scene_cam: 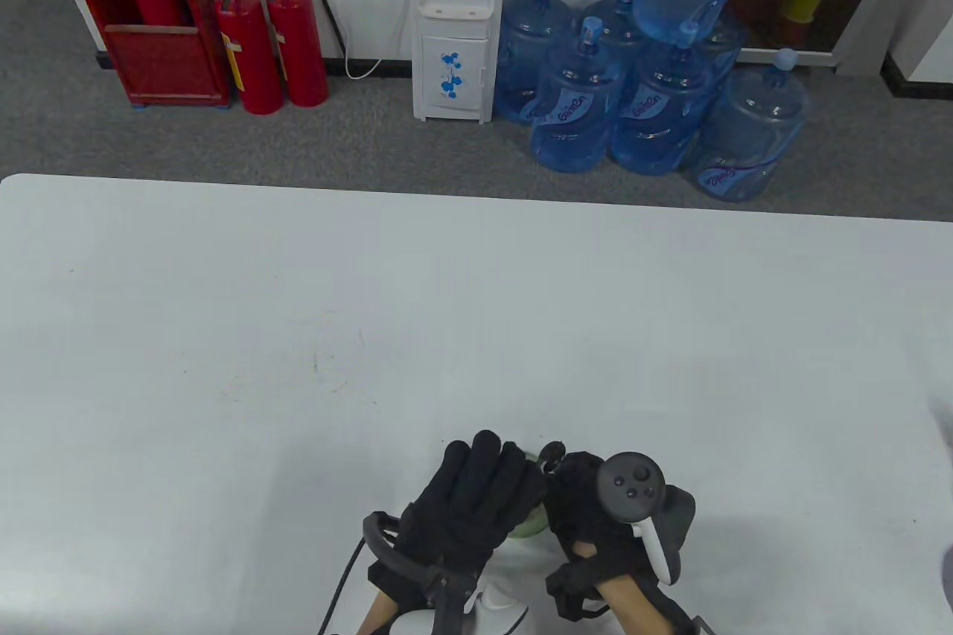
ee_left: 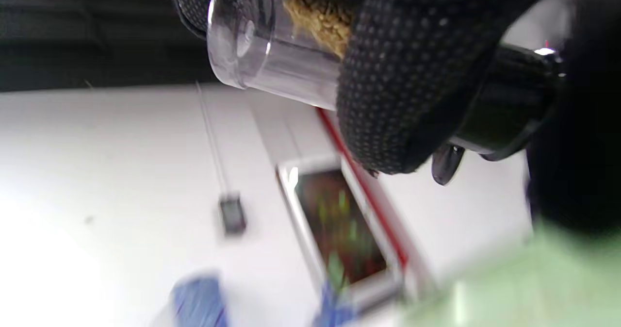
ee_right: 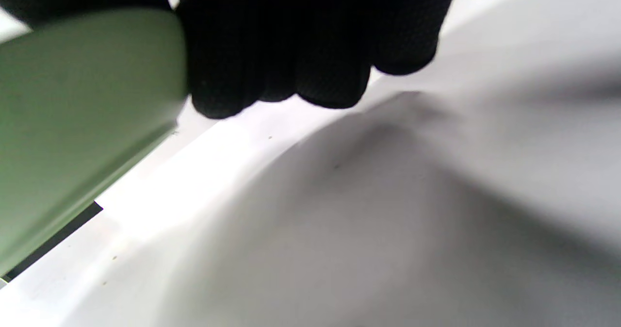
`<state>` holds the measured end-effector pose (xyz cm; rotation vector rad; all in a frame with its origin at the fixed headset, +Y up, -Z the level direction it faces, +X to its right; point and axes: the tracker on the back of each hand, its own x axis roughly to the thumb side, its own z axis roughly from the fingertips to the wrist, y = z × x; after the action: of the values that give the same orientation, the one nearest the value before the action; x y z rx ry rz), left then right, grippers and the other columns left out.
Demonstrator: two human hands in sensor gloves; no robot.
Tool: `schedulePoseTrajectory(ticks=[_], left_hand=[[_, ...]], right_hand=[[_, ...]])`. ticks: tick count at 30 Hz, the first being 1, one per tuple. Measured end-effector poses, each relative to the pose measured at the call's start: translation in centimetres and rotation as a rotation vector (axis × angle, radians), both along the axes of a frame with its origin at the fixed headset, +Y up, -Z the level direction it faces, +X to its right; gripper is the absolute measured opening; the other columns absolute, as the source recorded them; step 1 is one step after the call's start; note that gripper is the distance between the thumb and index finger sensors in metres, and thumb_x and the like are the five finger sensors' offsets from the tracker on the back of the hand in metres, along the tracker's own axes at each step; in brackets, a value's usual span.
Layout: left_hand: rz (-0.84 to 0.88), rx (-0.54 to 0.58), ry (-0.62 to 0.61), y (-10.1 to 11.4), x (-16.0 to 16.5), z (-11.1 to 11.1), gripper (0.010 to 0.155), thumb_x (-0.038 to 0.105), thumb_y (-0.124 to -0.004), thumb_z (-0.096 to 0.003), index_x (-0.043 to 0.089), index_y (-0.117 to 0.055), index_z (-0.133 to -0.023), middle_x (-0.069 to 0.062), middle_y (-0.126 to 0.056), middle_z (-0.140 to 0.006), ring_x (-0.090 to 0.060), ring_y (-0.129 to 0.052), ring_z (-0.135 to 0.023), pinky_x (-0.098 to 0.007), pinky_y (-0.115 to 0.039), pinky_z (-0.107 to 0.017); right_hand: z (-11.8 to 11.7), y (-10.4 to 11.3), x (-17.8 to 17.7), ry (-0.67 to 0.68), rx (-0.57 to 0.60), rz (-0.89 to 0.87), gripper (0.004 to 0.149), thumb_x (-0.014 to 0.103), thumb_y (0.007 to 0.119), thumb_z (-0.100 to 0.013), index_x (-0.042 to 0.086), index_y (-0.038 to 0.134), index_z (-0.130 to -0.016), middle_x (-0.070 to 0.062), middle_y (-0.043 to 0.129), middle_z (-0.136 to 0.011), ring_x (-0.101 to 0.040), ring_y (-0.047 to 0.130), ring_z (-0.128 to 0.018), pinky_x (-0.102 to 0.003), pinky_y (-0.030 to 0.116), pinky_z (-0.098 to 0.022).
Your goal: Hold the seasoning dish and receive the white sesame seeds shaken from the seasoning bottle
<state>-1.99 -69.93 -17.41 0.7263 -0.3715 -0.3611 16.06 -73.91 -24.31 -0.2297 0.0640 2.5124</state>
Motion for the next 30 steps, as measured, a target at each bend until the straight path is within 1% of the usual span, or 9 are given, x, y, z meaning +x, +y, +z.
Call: schedulePoseTrajectory(ticks=[3, 6, 10, 13, 16, 20, 24, 27, 30], left_hand=[[0.054, 0.175, -0.085, 1.6, -0.8, 1.2, 0.068, 0.039, -0.111, -0.0320, 0.051, -0.074, -0.087, 0.026, -0.078, -0.097, -0.013, -0.075, -0.103, -0.038, -0.071, -0.077], [0.050, -0.010, -0.020, 0.4, -0.4, -0.1, 0.068, 0.034, -0.112, -0.0312, 0.050, -0.076, -0.087, 0.024, -0.079, -0.097, -0.015, -0.075, -0.104, -0.041, -0.069, -0.079], [0.178, 0.122, -0.154, 2.2, -0.3, 1.7, 0.068, 0.035, -0.111, -0.0323, 0.050, -0.074, -0.087, 0.025, -0.077, -0.098, -0.014, -0.074, -0.104, -0.040, -0.069, -0.078], [-0.036, -0.016, -0.018, -0.1, 0.3, 0.0, 0.068, 0.037, -0.111, -0.0302, 0.052, -0.076, -0.086, 0.027, -0.080, -0.096, -0.012, -0.076, -0.104, -0.038, -0.071, -0.079], [0.119, 0.139, -0.134, 1.9, -0.6, 1.6, 0.068, 0.037, -0.111, -0.0319, 0.050, -0.075, -0.087, 0.025, -0.078, -0.097, -0.014, -0.075, -0.103, -0.039, -0.070, -0.078], [-0.064, -0.002, -0.024, -0.3, 0.0, 0.2, 0.067, 0.038, -0.111, -0.0300, 0.053, -0.076, -0.086, 0.028, -0.080, -0.096, -0.011, -0.077, -0.103, -0.038, -0.072, -0.079], [0.146, 0.095, -0.140, 1.5, -0.4, 1.1, 0.068, 0.033, -0.111, -0.0329, 0.049, -0.074, -0.088, 0.023, -0.077, -0.098, -0.016, -0.072, -0.104, -0.041, -0.067, -0.079], [-0.064, 0.069, -0.094, -0.1, -0.1, 0.5, 0.068, 0.039, -0.111, -0.0302, 0.052, -0.076, -0.086, 0.027, -0.080, -0.096, -0.012, -0.078, -0.103, -0.038, -0.072, -0.078], [0.165, 0.124, -0.156, 1.8, -0.6, 1.4, 0.068, 0.035, -0.111, -0.0336, 0.049, -0.073, -0.088, 0.024, -0.076, -0.098, -0.015, -0.072, -0.104, -0.040, -0.067, -0.079]], right_hand=[[0.1, 0.0, 0.0, -0.003, -0.012, -0.031, 0.041, 0.053, 0.085, -0.045, 0.019, 0.092, -0.066, 0.004, 0.079, -0.095, -0.021, 0.087, -0.082, -0.043, 0.073, -0.066], [0.0, 0.1, 0.0, 0.002, 0.003, -0.007, 0.041, 0.053, 0.084, -0.045, 0.020, 0.092, -0.066, 0.005, 0.079, -0.095, -0.020, 0.087, -0.082, -0.042, 0.074, -0.066], [0.1, 0.1, 0.0, 0.000, -0.008, -0.027, 0.041, 0.053, 0.084, -0.045, 0.019, 0.092, -0.066, 0.005, 0.079, -0.095, -0.020, 0.087, -0.082, -0.043, 0.073, -0.066], [0.0, 0.0, 0.2, -0.006, 0.000, -0.004, 0.041, 0.053, 0.084, -0.045, 0.020, 0.092, -0.066, 0.005, 0.079, -0.095, -0.020, 0.087, -0.082, -0.042, 0.074, -0.066], [-0.1, 0.1, 0.5, -0.022, -0.009, -0.049, 0.041, 0.053, 0.085, -0.045, 0.019, 0.092, -0.066, 0.004, 0.079, -0.095, -0.021, 0.087, -0.082, -0.043, 0.073, -0.066], [-0.2, -0.2, 0.4, -0.019, -0.011, -0.009, 0.041, 0.053, 0.084, -0.045, 0.019, 0.092, -0.066, 0.005, 0.079, -0.095, -0.020, 0.087, -0.082, -0.043, 0.074, -0.066], [-0.1, 0.2, 0.3, -0.009, -0.003, -0.026, 0.041, 0.053, 0.084, -0.045, 0.019, 0.092, -0.066, 0.005, 0.079, -0.095, -0.020, 0.087, -0.083, -0.043, 0.073, -0.066], [-0.1, -0.2, 0.2, -0.011, -0.006, 0.002, 0.041, 0.053, 0.084, -0.045, 0.019, 0.092, -0.066, 0.004, 0.079, -0.095, -0.020, 0.087, -0.082, -0.043, 0.074, -0.066], [0.0, 0.1, 0.2, -0.005, -0.007, -0.026, 0.041, 0.053, 0.084, -0.045, 0.019, 0.092, -0.066, 0.005, 0.079, -0.095, -0.020, 0.087, -0.083, -0.043, 0.073, -0.066]])
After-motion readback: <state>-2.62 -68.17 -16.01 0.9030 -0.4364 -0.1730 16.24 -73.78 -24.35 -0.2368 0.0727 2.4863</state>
